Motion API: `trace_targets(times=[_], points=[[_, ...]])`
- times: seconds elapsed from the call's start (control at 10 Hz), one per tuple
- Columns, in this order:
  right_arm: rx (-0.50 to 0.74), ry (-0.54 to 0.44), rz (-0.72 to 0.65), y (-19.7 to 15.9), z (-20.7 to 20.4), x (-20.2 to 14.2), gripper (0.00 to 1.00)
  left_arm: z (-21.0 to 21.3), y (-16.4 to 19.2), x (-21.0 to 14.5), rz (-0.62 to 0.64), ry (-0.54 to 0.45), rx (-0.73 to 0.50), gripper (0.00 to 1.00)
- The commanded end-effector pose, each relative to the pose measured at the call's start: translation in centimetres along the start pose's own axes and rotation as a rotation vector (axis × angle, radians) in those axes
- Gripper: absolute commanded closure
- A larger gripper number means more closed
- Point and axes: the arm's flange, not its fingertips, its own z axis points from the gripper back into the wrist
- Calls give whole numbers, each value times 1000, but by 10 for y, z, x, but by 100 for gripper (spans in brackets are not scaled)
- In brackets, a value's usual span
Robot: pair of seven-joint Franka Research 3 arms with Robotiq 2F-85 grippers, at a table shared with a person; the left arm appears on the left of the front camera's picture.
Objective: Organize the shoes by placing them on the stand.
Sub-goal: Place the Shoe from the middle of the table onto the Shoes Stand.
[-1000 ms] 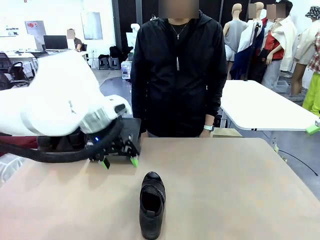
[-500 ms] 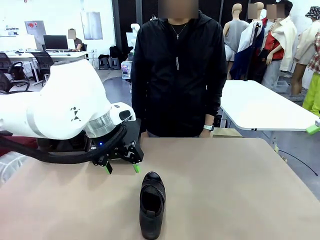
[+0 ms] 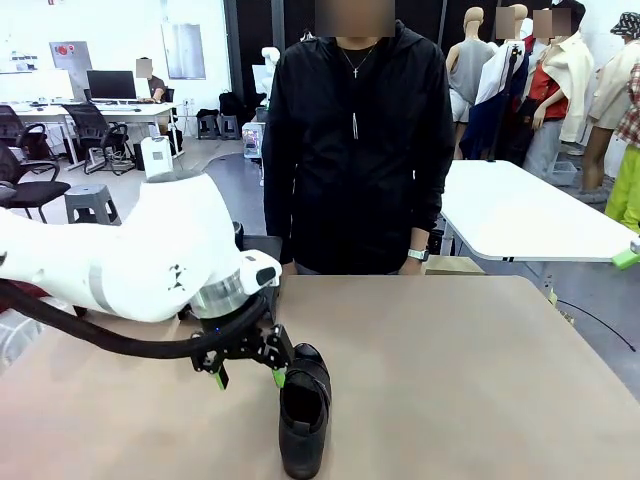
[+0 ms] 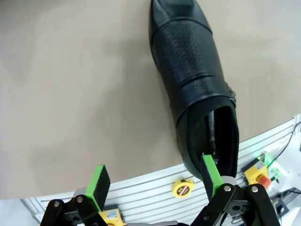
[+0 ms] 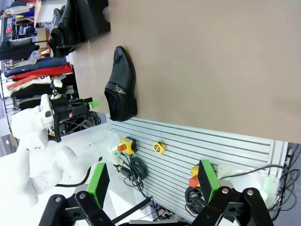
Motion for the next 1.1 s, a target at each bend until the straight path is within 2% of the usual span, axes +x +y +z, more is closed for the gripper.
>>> trace_targets(times=[0.0,0.6,0.7,0.8,1.0], points=[[-8,5,17,-2,2,-2,0,-15,-11,-3,16,21,-24,0],[-8,5,17,-2,2,-2,0,-47,-33,1,-5,-25,80,0],[-8,5,17,-2,2,-2,0,-48,-32,0,-7,-36,76,37],[-8,5,17,-2,2,-2,0,-48,-32,0,3,-31,76,97],[-8,5,17,-2,2,-2,0,-45,-30,0,18,-41,73,100]])
